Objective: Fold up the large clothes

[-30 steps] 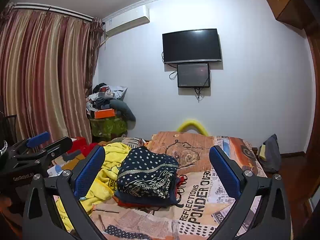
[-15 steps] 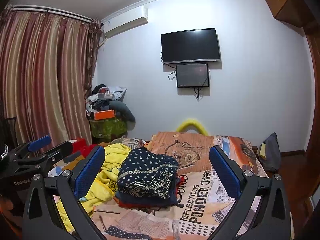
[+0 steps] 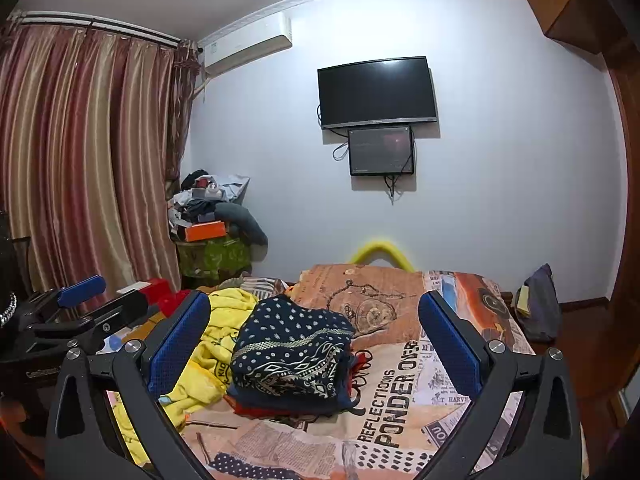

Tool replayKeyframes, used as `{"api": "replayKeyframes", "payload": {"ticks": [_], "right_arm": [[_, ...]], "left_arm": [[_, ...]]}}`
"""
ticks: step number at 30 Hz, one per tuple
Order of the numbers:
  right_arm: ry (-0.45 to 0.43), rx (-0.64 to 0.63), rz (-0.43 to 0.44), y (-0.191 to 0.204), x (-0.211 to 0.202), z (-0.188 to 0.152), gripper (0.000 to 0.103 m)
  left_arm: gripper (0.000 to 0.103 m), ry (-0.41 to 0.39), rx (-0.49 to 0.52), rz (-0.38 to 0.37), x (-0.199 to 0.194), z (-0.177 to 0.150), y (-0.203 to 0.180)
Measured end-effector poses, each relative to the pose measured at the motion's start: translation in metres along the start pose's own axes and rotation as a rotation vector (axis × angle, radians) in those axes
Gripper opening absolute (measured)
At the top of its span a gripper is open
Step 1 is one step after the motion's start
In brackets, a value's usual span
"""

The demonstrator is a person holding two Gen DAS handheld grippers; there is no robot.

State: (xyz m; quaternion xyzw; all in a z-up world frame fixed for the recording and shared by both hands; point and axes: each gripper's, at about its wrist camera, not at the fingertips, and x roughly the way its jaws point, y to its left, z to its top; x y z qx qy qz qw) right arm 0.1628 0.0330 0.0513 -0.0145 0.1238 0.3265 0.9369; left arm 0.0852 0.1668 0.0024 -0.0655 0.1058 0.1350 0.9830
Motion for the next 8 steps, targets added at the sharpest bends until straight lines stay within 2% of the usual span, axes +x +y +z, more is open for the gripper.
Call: {"api": "replayKeyframes", "payload": {"ticks": [8], "right_arm": [[0.002,0.011,-0.001,-0.0025,0.0016,-0.0006,0.103]], "left_arm": [[0.102,-0.003,0.004,-0.005,-0.001,-0.0006,-0.0021]]}}
